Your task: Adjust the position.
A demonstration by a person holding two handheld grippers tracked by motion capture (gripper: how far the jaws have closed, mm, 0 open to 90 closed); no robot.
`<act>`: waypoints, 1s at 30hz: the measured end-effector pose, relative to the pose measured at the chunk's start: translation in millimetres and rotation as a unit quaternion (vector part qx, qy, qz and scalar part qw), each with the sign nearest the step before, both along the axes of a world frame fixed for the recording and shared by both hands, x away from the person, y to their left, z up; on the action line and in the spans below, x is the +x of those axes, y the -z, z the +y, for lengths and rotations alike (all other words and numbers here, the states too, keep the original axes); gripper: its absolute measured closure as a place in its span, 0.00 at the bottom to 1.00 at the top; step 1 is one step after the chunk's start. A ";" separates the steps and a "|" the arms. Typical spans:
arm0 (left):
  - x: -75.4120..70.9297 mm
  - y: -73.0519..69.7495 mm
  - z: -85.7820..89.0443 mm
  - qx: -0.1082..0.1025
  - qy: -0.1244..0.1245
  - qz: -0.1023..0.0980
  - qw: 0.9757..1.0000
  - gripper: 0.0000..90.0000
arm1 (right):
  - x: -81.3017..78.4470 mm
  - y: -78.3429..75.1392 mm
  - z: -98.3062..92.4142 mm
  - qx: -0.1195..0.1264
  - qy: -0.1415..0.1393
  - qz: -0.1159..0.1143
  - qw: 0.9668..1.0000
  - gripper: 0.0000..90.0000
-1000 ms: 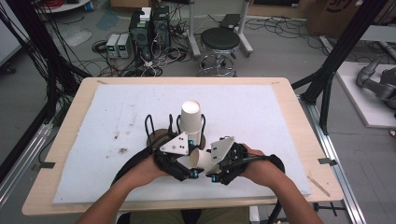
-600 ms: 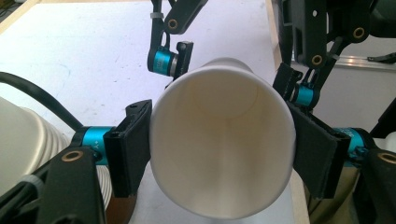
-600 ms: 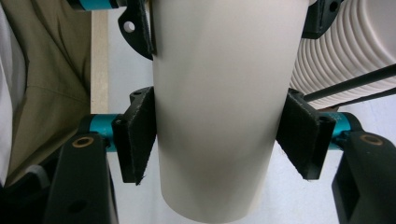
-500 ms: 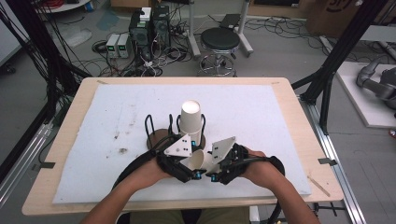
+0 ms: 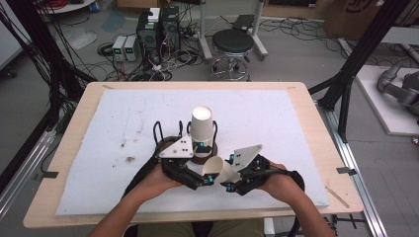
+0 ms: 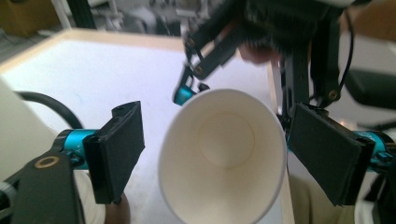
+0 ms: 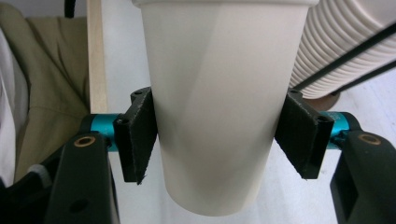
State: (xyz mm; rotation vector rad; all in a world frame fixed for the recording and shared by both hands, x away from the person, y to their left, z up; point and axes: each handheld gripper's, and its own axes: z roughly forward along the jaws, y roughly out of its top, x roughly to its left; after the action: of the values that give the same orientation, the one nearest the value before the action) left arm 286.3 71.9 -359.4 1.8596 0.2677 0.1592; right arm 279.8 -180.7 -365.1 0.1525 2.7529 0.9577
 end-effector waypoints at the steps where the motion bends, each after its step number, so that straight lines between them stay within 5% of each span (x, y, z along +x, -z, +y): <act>1: 0.6 -1.0 4.5 -0.012 -0.006 0.001 1.000 0.20 | 0.0 0.8 -3.1 0.006 0.003 0.001 1.000 0.39; 7: 2.5 -3.1 33.0 -0.059 -0.048 -0.005 0.997 0.20 | -0.6 8.6 -23.3 0.040 0.034 0.001 0.999 0.38; 11: 3.7 -1.0 56.4 -0.086 -0.084 -0.008 0.993 0.19 | -2.3 14.0 -38.8 0.075 0.056 0.000 0.996 0.38; 14: 5.4 3.4 76.3 -0.116 -0.111 -0.004 0.987 0.20 | -3.7 16.8 -50.7 0.103 0.075 -0.004 0.992 0.38; 20: 7.7 16.8 112.6 -0.160 -0.178 -0.003 0.971 0.20 | -6.7 19.1 -69.9 0.156 0.115 -0.027 0.981 0.38; 25: 7.9 25.3 129.1 -0.153 -0.214 -0.022 0.965 0.20 | -8.0 18.3 -79.0 0.184 0.130 -0.042 0.973 0.38; 30: 7.0 35.1 138.7 -0.128 -0.237 -0.039 0.962 0.20 | -8.8 17.4 -84.7 0.200 0.144 -0.052 0.968 0.38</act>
State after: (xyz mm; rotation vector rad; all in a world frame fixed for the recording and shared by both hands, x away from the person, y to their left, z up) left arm 293.3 210.7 -394.5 1.5028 0.6472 0.5031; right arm 271.0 -265.4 -382.5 0.5360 2.3255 1.3731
